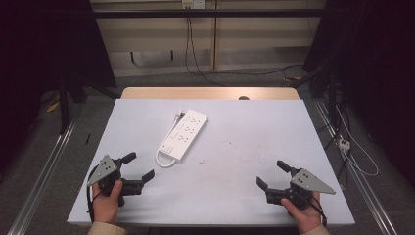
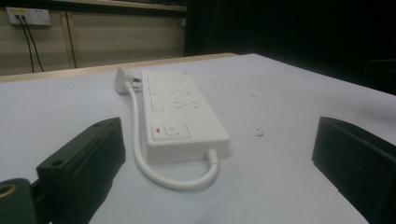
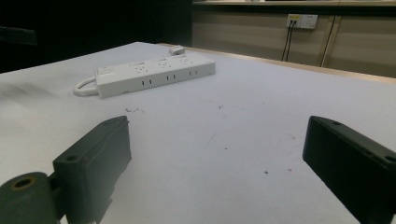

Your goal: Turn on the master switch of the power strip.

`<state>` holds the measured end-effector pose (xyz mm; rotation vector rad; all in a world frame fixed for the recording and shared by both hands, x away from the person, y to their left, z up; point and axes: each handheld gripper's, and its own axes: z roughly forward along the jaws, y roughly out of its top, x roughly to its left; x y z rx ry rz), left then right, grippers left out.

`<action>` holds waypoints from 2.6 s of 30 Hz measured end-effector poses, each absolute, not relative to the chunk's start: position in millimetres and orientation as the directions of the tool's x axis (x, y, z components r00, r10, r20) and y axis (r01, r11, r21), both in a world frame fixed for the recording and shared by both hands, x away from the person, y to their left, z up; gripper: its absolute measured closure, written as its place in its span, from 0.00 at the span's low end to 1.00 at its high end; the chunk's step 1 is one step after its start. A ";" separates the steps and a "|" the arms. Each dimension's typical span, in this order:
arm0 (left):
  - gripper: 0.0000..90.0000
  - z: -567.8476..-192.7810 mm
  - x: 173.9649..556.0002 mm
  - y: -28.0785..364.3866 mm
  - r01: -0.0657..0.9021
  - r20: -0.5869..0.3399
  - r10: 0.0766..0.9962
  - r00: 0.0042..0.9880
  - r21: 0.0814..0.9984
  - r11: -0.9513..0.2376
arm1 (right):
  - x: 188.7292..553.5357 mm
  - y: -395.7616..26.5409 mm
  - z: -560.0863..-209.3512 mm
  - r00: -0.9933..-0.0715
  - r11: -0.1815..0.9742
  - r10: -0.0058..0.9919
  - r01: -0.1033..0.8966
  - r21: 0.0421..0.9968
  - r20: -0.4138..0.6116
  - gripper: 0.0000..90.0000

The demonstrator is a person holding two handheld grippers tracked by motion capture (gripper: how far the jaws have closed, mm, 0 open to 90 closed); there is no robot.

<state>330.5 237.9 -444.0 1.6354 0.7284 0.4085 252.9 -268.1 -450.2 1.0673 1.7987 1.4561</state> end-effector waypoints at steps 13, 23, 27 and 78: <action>0.03 -439.3 336.6 229.6 0.225 -0.130 0.670 0.731 0.973 -0.056 | 252.1 -267.4 -450.1 -0.511 0.085 0.859 0.219 0.972 0.040 0.08; 0.04 -437.3 344.6 221.7 0.237 -0.148 0.662 0.735 0.970 -0.046 | 251.7 -268.3 -450.1 -0.507 0.081 0.861 0.219 0.972 0.042 0.08; 0.04 -437.8 346.8 221.1 0.239 -0.147 0.664 0.733 0.970 -0.049 | 251.8 -267.6 -450.3 -0.508 0.082 0.860 0.222 0.972 0.044 0.08; 0.16 -436.0 378.9 194.8 0.264 -0.141 0.691 0.709 0.962 -0.074 | 252.0 -267.5 -449.0 -0.514 0.081 0.857 0.217 0.973 0.043 0.08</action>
